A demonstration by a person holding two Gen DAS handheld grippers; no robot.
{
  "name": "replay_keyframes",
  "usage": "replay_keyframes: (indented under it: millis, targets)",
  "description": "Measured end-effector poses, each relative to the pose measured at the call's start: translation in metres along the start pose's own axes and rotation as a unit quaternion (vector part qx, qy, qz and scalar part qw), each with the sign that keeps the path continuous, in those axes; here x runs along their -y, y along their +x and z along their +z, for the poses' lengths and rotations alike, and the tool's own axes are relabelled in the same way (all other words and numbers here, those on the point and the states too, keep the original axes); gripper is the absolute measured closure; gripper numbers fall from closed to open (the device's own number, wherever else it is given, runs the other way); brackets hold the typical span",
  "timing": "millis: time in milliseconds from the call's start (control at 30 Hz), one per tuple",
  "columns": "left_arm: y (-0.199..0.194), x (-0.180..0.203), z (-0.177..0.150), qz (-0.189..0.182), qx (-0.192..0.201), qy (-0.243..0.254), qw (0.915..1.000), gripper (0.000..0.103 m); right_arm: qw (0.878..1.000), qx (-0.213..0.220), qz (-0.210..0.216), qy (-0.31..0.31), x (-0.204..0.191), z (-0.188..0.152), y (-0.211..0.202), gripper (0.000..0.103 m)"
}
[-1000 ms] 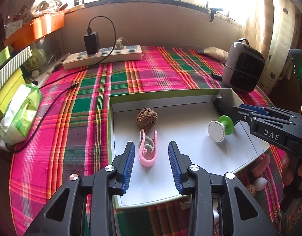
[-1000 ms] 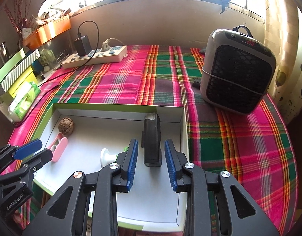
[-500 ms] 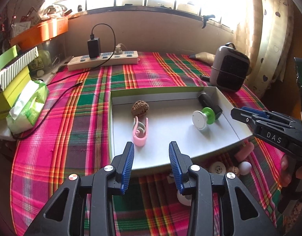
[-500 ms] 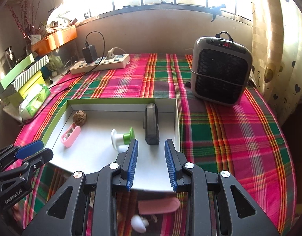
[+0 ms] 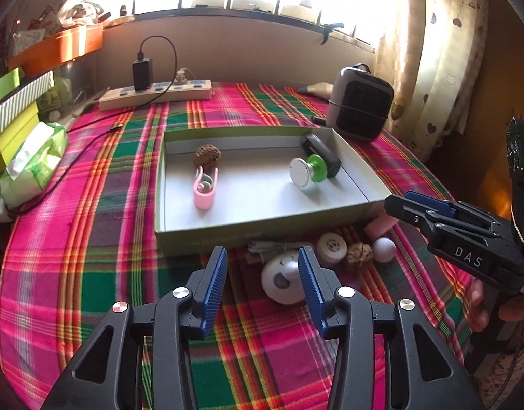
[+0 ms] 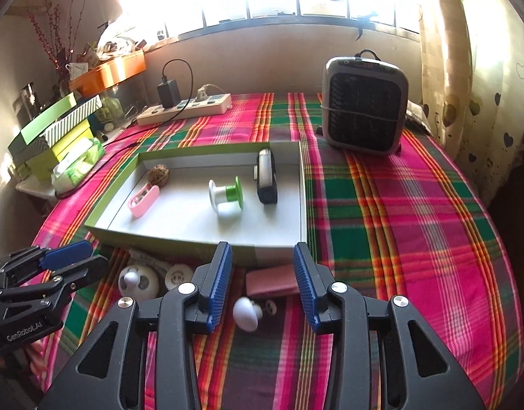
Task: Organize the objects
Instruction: 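Open both tools to release hook and stapler in the box, then withdraw, then withdraw both tools from the box toward the objects on the bedspread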
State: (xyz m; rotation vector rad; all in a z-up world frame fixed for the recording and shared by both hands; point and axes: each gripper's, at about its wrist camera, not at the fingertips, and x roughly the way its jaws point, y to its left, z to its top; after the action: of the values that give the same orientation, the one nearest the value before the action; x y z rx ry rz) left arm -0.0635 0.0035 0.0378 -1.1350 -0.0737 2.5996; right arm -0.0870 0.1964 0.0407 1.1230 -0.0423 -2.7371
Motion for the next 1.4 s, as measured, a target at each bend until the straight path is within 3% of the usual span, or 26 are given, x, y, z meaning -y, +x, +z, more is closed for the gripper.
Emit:
replay_keyframes:
  millis: [400,1033,1400]
  targets:
    - [0.012,0.012,-0.012,-0.005,-0.014,0.006,0.9999,0.059,1.0,-0.011,0.005,0.003,0.003,-0.032,-0.007,0.064]
    - [0.038,0.013,-0.005,-0.015,-0.042,0.0,0.999,0.059,1.0,-0.011,0.001,0.004,0.002,-0.04,-0.013,0.063]
    - [0.036,0.006,-0.004,-0.03,-0.037,-0.015,0.9987,0.071,1.0,-0.015,-0.006,-0.002,-0.007,-0.041,-0.013,0.063]
